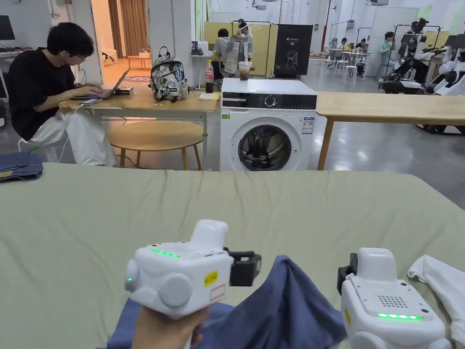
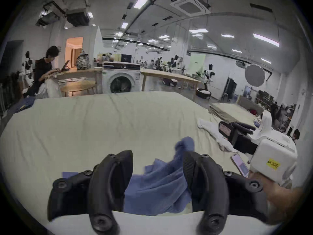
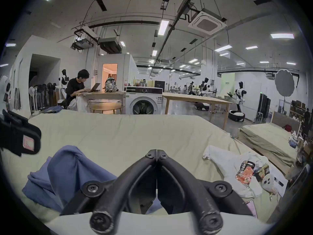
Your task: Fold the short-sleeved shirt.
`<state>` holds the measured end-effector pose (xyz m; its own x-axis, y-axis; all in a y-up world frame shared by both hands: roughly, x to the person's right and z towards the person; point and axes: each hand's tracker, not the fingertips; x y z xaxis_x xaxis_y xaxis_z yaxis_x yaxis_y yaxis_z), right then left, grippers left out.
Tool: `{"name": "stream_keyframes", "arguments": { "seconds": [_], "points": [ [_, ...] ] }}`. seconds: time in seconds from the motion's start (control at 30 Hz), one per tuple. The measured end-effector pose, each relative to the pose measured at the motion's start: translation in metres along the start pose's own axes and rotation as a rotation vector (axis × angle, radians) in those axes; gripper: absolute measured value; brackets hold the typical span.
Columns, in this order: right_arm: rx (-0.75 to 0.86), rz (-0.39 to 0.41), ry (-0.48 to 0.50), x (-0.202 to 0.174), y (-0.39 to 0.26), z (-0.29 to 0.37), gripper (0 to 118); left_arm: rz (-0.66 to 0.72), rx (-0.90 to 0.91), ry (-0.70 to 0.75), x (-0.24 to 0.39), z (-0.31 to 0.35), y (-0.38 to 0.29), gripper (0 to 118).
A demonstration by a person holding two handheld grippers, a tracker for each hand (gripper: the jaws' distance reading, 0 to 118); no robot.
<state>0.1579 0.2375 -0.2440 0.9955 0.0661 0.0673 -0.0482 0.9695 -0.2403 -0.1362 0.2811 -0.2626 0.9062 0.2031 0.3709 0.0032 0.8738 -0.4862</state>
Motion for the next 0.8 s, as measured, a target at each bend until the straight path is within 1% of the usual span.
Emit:
{"name": "stream_keyframes", "arguments": {
  "seconds": [0.13,0.17,0.2,0.27,0.3,0.33,0.4,0.47,0.57,0.67,0.73,0.8],
  "points": [
    [0.011,-0.012,0.023,-0.003,0.004,0.004,0,0.046,0.035,0.129,-0.034,0.034,-0.012,61],
    [0.012,-0.014,0.027,-0.003,0.005,0.005,0,0.056,0.044,0.167,-0.043,0.043,-0.018,59],
    [0.014,-0.018,0.031,-0.004,0.006,0.005,0,0.062,0.047,0.202,-0.049,0.049,-0.023,53],
    [0.019,-0.019,0.042,-0.006,0.007,0.007,0,0.08,0.039,0.266,-0.062,0.062,-0.035,15],
    [0.019,-0.015,0.045,-0.007,0.008,0.008,0,0.083,0.035,0.29,-0.068,0.067,-0.041,0],
    [0.019,-0.012,0.05,-0.007,0.007,0.008,0,0.096,0.032,0.308,-0.074,0.071,-0.048,0],
    [0.017,-0.008,0.058,-0.009,0.006,0.009,0,0.147,0.001,0.292,-0.088,0.075,-0.061,0],
    [0.006,-0.004,0.066,-0.01,0.005,0.009,0,0.198,-0.038,0.311,-0.102,0.076,-0.074,0],
    [-0.009,-0.005,0.077,-0.012,0.002,0.007,0,0.237,-0.076,0.351,-0.123,0.072,-0.085,0],
    [-0.02,-0.004,0.083,-0.012,0.0,0.004,0,0.292,-0.1,0.336,-0.149,0.061,-0.084,0],
    [-0.026,0.0,0.087,-0.012,-0.001,0.002,0,0.289,-0.135,0.34,-0.162,0.048,-0.077,0],
    [-0.03,0.002,0.087,-0.011,-0.001,0.0,0,0.297,-0.192,0.315,-0.176,0.03,-0.067,0]
  ]
}}
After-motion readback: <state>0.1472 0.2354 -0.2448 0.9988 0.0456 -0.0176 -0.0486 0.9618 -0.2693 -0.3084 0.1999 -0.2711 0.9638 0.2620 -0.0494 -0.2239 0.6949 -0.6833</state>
